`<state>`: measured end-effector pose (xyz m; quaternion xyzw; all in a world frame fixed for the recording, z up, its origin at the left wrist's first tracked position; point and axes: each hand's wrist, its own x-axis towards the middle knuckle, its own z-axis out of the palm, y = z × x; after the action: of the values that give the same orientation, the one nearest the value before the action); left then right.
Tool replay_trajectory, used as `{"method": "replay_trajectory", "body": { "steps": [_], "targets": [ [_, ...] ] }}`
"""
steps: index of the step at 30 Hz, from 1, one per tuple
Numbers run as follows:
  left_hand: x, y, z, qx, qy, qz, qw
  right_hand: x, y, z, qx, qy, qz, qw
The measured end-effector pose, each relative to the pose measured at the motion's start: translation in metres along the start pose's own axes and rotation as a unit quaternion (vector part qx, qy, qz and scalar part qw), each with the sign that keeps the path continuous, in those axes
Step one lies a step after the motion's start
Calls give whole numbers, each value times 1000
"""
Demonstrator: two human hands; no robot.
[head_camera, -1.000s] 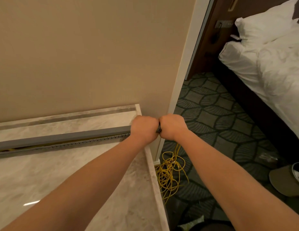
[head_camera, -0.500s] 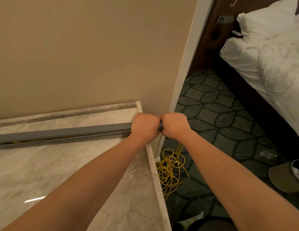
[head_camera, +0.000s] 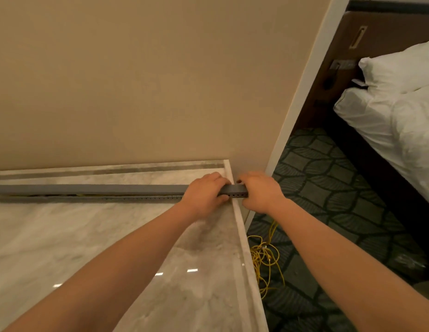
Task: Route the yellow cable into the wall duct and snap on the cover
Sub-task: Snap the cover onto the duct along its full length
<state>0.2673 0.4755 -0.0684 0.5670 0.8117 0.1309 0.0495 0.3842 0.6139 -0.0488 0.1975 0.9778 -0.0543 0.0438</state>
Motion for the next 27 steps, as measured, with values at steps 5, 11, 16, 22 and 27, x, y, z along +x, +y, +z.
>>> {"method": "replay_trajectory", "body": {
  "steps": [5, 11, 16, 22, 27],
  "targets": [
    [-33, -30, -15, 16, 9, -52, 998, 7, -51, -3, 42, 6, -66, 997],
    [-78, -86, -39, 64, 8, -117, 991, 20, -100, 1, 8, 6, -73, 997],
    [-121, -143, -56, 76, 18, -149, 986, 41, -163, 6, 22, 6, -82, 996],
    [-164, -210, -76, 82, 18, -155, 984, 66, -250, 14, 37, 6, -90, 995],
    [-200, -275, -95, 90, 6, -169, 981, 89, -303, 19, 25, -12, -72, 997]
  ]
}}
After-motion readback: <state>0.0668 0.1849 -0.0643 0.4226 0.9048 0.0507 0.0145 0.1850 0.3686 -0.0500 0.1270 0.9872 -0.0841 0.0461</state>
